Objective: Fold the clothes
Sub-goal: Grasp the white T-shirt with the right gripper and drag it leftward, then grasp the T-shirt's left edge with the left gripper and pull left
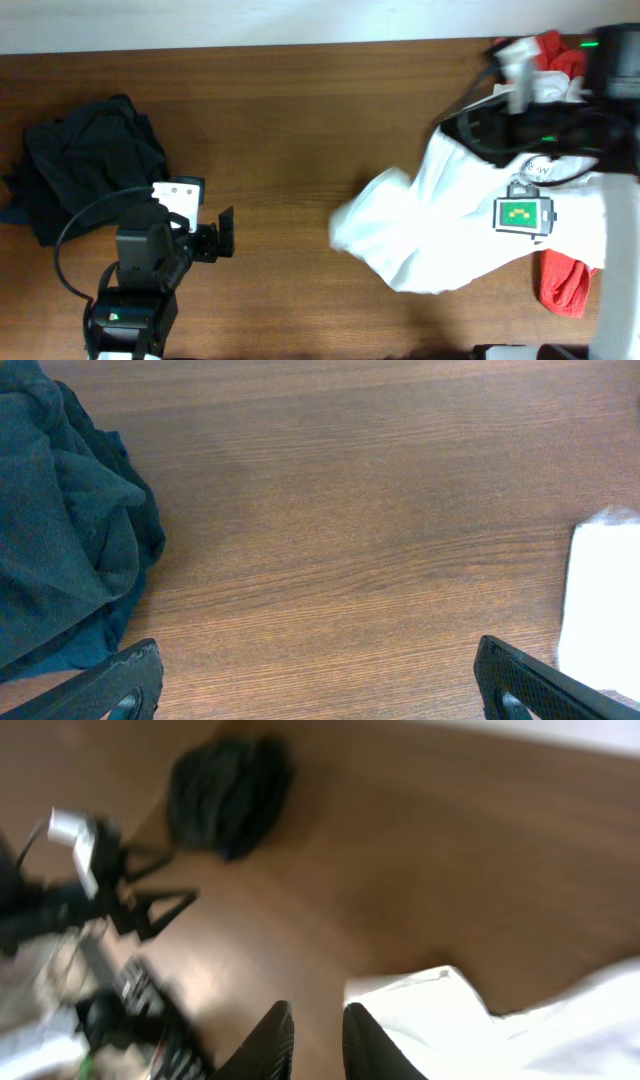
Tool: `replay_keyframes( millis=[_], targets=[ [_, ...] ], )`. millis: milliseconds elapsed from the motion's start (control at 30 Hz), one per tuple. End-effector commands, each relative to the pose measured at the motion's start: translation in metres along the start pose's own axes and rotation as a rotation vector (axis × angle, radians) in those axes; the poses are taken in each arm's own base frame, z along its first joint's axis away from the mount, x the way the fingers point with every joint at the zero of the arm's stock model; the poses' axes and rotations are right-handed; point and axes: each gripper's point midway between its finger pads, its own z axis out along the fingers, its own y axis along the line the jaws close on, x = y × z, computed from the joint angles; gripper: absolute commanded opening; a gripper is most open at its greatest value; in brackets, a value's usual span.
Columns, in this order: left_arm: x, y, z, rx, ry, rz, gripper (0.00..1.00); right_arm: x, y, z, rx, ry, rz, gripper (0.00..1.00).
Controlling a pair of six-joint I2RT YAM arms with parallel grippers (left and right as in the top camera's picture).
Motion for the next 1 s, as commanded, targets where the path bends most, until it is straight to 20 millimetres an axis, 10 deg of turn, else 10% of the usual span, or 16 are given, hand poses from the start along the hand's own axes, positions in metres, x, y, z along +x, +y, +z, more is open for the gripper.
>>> replay_keyframes(
  millis=[0, 233, 500, 967],
  targets=[
    [-0.01, -0.002, -0.004, 0.013, -0.025, 0.001, 0.99, 0.021, -0.012, 0.043, 0.029, 0.162, -0.015, 0.21],
    [-0.01, -0.002, -0.004, 0.013, -0.025, 0.001, 0.99, 0.049, -0.115, 0.018, 0.636, 0.25, 0.392, 0.46],
    [-0.019, -0.046, -0.001, 0.274, -0.04, -0.067, 0.99, 0.084, -0.159, -0.041, 0.748, 0.233, 0.648, 0.99],
    [0.09, -0.159, 0.074, 0.48, 0.577, -0.307, 0.99, 0.114, -0.176, -0.081, 0.793, 0.23, 0.818, 0.99]
  ],
)
